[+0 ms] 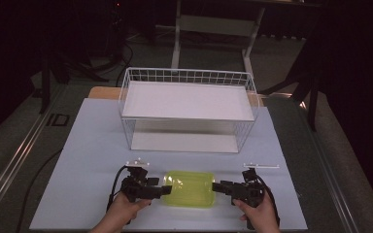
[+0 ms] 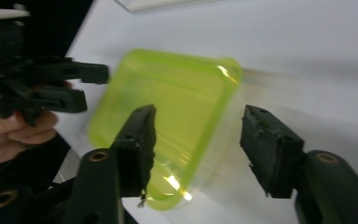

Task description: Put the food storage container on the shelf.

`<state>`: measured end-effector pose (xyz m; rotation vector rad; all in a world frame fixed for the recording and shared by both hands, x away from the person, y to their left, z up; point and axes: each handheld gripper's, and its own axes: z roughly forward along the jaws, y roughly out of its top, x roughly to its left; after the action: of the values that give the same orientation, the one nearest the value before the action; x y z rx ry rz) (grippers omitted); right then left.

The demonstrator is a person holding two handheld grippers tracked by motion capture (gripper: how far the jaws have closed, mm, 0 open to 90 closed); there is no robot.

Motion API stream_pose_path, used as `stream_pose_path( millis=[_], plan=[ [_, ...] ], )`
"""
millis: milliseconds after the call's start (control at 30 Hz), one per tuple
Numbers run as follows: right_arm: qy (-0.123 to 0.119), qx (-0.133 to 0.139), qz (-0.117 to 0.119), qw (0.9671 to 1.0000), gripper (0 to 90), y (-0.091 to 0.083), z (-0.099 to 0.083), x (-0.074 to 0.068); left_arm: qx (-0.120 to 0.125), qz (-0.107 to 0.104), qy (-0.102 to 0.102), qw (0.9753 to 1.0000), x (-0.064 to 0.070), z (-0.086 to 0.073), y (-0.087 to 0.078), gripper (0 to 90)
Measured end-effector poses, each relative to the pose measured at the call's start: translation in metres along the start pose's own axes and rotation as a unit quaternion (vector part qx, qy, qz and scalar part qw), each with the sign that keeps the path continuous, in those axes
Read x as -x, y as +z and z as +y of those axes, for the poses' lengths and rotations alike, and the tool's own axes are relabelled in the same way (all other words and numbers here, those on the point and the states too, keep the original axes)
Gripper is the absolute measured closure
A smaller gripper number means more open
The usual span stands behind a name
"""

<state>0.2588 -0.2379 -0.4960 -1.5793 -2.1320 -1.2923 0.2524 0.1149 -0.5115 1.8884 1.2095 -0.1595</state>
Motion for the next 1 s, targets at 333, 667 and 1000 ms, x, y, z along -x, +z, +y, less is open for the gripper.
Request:
stream_pose_path(
  millis=[333, 667, 1000],
  plan=[
    [0.052, -0.066, 0.003, 0.9965, 65.2, 0.015, -0.008, 0.008, -0.016, -0.029, -0.047, 0.9983, -0.008, -0.004, 0.007, 65.3],
    [0.047, -0.078, 0.002, 0.9958, 76.0, 0.018, -0.010, -0.002, -0.016, -0.028, -0.035, 0.9989, 0.001, -0.007, 0.005, 73.4],
    [0.024, -0.065, -0.018, 0.9974, 79.6, 0.014, -0.010, -0.012, 0.000, -0.006, -0.035, 0.9994, 0.010, -0.007, 0.000, 79.8]
  ],
)
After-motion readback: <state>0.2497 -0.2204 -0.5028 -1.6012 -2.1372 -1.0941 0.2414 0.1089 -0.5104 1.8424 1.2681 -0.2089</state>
